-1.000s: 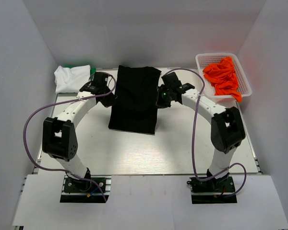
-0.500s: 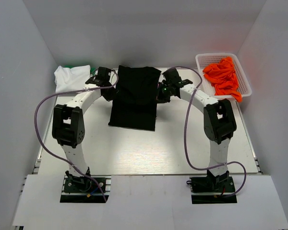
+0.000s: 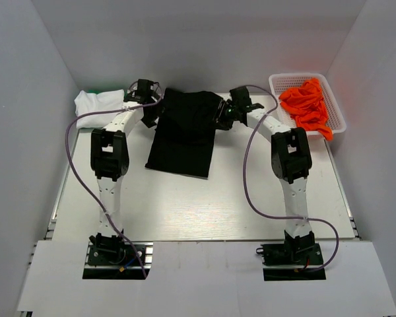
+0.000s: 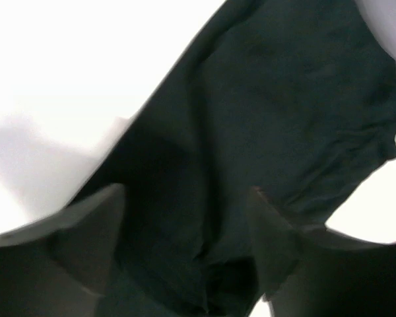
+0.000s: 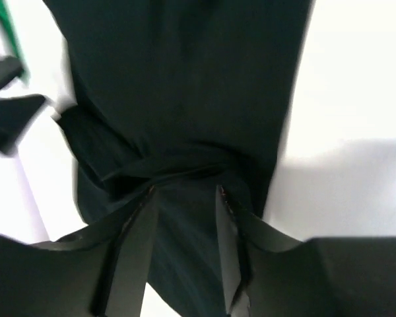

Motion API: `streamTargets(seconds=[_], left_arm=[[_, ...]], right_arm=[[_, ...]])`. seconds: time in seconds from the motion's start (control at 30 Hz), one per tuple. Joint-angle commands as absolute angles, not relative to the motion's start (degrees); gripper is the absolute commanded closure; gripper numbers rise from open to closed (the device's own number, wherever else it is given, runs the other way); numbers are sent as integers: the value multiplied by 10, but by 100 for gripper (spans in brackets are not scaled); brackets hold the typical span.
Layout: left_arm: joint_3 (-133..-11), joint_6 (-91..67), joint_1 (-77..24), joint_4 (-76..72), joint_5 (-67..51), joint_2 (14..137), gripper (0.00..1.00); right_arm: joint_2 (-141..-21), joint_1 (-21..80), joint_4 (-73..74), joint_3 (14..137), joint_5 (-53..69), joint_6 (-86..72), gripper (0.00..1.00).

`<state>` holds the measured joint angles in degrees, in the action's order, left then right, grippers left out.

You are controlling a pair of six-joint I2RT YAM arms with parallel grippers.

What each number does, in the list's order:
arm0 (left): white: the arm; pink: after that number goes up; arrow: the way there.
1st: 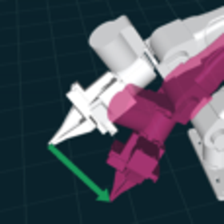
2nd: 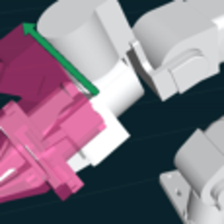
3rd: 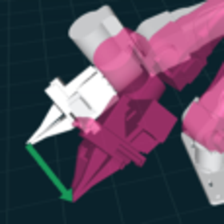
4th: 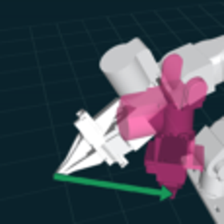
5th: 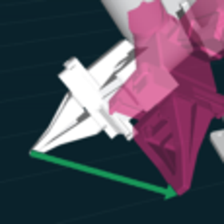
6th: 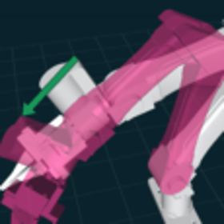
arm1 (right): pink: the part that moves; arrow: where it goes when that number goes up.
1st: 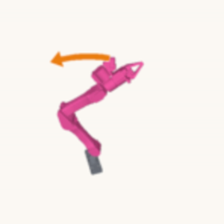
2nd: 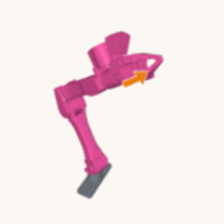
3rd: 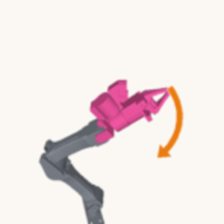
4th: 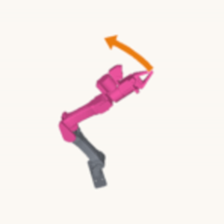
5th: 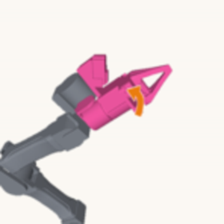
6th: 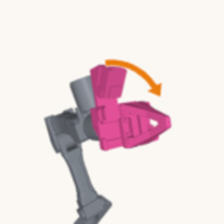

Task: Fold and stack the t-shirts
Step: Fold the folded rectangular tshirt in 1/3 of the way

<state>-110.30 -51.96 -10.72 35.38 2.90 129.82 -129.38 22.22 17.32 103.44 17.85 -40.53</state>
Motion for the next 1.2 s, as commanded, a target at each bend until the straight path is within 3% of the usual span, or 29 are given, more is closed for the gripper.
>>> streamTargets(seconds=[0.0,0.03,0.2,0.23,0.37,0.57,0.67,0.9,1.17], left_arm=[[-1226,-512,-89,357,-26,1326,0],[-1239,-512,-89,357,-36,1332,0],[-1188,-471,-89,328,-58,1295,0],[-1180,-465,-89,328,-58,1270,0],[-1134,-443,-89,387,-41,1189,0],[-762,-462,-89,328,6,957,0],[-641,-486,-89,329,32,849,0],[-529,-511,-89,431,47,700,0],[-477,-521,-89,449,30,642,0]], right_arm=[[-1309,179,125,1112,220,-445,46],[-1304,178,124,1113,222,-442,41],[-1253,181,140,1069,205,-388,30],[-1226,184,148,1054,203,-355,10],[-1185,219,204,1027,205,-255,10],[-1186,309,207,1005,220,-193,10],[-1219,337,203,1033,252,-202,10],[-1308,378,153,1111,272,-232,10],[-1386,371,45,1168,213,-283,10]])
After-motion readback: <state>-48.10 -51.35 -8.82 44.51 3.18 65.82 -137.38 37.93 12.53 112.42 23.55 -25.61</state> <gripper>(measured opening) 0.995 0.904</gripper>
